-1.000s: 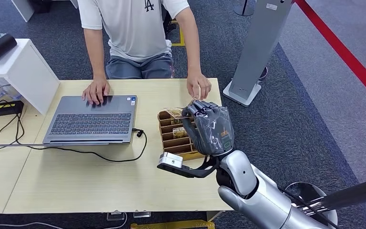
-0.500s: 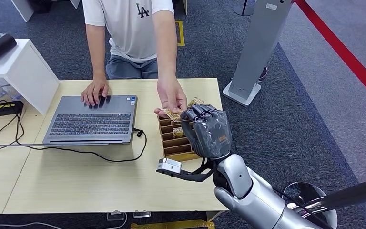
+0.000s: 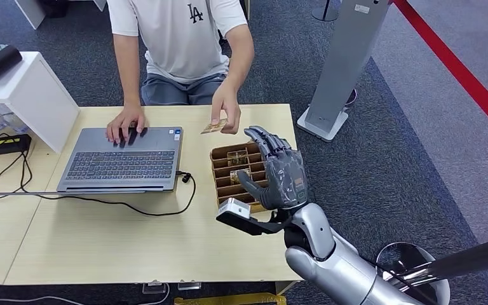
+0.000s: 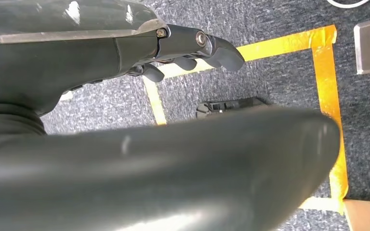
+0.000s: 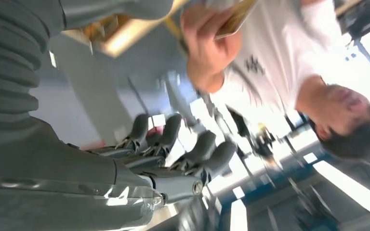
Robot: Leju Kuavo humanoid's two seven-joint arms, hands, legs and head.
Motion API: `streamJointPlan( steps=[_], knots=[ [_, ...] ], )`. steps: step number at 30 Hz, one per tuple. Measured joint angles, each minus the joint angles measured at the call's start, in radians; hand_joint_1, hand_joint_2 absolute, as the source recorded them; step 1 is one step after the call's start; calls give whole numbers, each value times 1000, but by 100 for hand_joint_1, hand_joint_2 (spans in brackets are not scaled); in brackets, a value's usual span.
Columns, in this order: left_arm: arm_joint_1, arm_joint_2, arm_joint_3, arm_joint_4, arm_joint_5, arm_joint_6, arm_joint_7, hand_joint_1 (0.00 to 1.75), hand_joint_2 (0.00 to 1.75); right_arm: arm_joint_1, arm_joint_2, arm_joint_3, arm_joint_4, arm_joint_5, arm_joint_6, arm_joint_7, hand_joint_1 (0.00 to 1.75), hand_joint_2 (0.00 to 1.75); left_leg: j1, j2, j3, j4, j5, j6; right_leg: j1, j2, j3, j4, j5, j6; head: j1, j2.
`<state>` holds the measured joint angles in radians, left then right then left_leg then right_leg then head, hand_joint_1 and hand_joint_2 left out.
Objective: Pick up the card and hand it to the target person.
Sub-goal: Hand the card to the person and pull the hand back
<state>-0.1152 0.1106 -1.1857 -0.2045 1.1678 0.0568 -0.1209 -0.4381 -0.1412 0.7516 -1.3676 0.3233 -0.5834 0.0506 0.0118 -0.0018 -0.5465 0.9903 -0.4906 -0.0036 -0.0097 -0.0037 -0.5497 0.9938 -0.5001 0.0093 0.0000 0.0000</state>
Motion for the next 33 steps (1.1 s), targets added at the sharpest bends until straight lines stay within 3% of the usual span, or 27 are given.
streamJointPlan(
  steps=[6,10,22,33],
  knots=[
    [0,3,9,0,13,12,19,0,0,77,-45,-39,-51,-362,82,-89,0,175,0,-2,1,-1,0,0,0,-2,1,-1,-1,0,0,0],
    [0,2,14,-2,19,19,23,0,0,118,-71,-50,-73,-455,99,-97,0,175,0,-2,0,0,0,0,0,-2,0,0,-1,0,0,0],
    [0,-3,19,-3,29,26,41,0,0,241,-101,-132,-110,-519,133,-90,0,175,0,-2,-1,0,0,0,0,-2,0,0,-1,0,0,0],
    [-1,-4,13,-2,24,29,46,0,0,269,-92,-164,-108,-532,154,-91,0,175,0,-1,-1,1,0,0,0,-1,-1,0,-1,0,0,0]
  ],
)
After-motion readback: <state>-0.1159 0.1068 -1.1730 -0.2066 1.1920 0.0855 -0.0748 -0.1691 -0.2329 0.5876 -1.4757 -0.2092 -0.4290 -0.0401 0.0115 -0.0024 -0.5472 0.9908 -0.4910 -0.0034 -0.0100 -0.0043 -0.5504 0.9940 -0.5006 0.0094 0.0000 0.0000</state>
